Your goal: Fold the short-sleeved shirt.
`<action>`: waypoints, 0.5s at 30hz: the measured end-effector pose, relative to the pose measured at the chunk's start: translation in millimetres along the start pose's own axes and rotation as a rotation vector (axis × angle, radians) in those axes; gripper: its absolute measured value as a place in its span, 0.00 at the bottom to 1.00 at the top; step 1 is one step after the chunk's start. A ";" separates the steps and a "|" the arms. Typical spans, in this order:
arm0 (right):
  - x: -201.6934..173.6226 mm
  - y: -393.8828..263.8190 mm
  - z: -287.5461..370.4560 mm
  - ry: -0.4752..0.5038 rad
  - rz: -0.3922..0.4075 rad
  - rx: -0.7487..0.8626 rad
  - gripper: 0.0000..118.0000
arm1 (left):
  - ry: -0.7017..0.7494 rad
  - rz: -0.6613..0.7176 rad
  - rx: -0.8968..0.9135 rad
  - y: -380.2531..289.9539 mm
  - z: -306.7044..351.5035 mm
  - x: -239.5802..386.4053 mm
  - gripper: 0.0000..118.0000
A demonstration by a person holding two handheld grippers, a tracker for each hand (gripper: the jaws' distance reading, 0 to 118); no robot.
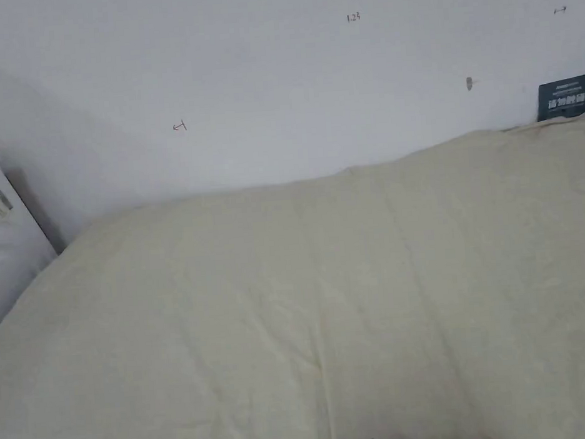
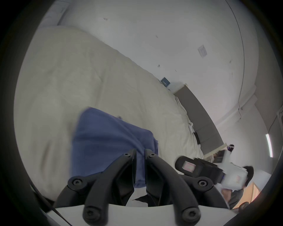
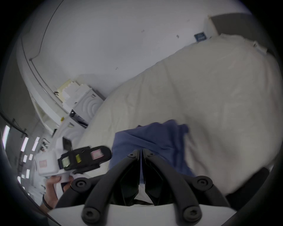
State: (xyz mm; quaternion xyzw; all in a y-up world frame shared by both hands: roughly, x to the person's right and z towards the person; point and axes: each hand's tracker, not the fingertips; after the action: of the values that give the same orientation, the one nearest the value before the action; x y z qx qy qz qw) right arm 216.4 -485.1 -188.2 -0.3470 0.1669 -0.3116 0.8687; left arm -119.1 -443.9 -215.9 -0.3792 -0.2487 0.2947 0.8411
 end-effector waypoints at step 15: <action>95.4 -18.2 -48.9 0.108 -0.356 -0.133 0.02 | -0.038 0.170 -0.171 30.2 -68.1 -86.3 0.89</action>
State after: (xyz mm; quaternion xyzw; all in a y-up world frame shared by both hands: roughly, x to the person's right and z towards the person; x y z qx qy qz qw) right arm 255.5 -582.5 -216.8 -0.4105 0.1696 -0.4667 0.7648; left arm -145.3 -520.2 -296.5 -0.4634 -0.2559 0.3497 0.7730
